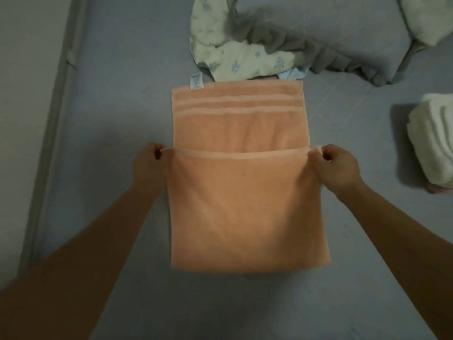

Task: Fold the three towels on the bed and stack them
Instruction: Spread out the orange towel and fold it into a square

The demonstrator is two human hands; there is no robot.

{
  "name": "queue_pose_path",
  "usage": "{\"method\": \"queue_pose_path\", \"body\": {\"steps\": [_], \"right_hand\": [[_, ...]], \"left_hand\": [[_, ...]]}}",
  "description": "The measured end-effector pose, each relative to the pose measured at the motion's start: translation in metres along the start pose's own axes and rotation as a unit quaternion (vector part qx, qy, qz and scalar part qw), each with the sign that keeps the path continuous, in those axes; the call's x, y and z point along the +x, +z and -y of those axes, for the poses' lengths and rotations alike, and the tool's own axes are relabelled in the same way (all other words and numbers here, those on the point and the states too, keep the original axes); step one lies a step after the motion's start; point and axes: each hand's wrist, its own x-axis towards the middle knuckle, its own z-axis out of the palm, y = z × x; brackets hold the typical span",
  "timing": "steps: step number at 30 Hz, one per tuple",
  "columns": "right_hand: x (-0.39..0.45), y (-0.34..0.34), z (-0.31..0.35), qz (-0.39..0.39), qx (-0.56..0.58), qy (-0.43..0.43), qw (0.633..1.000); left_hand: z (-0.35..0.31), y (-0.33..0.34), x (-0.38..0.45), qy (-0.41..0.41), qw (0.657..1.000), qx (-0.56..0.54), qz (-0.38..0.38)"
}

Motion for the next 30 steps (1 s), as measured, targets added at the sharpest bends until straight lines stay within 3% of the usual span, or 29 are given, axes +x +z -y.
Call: {"method": "queue_pose_path", "body": {"steps": [7, 12, 17, 24, 30], "right_hand": [[0.11, 0.004, 0.064, -0.054, 0.049, 0.0, 0.997], [0.16, 0.021, 0.077, -0.075, 0.02, -0.005, 0.997], [0.186, 0.043, 0.07, -0.088, -0.019, -0.02, 0.996], [0.196, 0.04, 0.076, -0.127, 0.028, -0.056, 0.99], [0.173, 0.051, 0.059, -0.106, 0.023, -0.008, 0.994]], "left_hand": [[-0.076, 0.016, 0.12, 0.052, 0.997, -0.029, -0.056], [-0.086, 0.044, 0.163, 0.036, 0.997, -0.026, -0.069], [-0.07, 0.065, 0.179, 0.037, 0.998, -0.014, -0.056], [-0.071, 0.066, 0.189, 0.031, 0.991, -0.099, -0.085], [-0.064, 0.066, 0.163, -0.008, 0.993, -0.064, -0.099]]}}
